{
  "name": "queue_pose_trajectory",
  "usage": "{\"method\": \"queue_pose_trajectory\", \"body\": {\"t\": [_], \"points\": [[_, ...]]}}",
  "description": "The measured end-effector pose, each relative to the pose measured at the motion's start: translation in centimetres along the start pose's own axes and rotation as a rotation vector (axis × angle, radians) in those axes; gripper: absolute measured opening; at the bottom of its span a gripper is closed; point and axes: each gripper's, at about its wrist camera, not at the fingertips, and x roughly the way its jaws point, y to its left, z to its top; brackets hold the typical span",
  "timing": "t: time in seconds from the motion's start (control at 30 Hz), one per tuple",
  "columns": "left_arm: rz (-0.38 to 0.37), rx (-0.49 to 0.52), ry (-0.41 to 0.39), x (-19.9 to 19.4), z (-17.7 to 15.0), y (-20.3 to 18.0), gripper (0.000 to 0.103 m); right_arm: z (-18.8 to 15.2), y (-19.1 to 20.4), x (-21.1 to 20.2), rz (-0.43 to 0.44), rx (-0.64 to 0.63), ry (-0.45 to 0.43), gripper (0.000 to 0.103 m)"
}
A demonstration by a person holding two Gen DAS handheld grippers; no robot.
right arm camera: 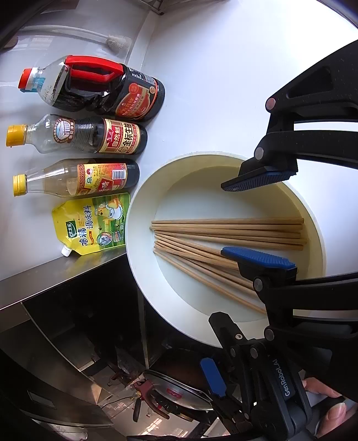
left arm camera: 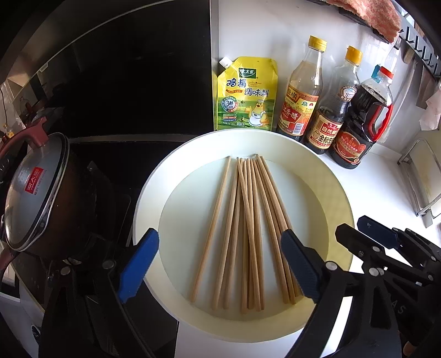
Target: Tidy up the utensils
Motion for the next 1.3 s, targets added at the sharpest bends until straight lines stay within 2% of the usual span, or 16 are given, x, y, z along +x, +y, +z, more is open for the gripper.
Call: {"method": "queue_pose_trajectory", "body": {"t": [0.37, 0.77, 1.3], "points": [[-0.002, -0.015, 0.028, 0.14, 0.03, 0.13, 0.091, -0.31, -0.24, -0.3, -0.02, 0.005, -0.002, 0.044], [0.044, -0.011, 0.018, 0.1, 0.04, 0.16, 0.092, -0.29, -0.31, -0.33, -0.027, 0.004, -0.001, 0.045], [0.047, -0.006, 0.019, 0.31, 0.0, 0.25, 0.092, -0.34, -0.26, -0.33, -0.027, 0.003, -0.002, 0.045]]}}
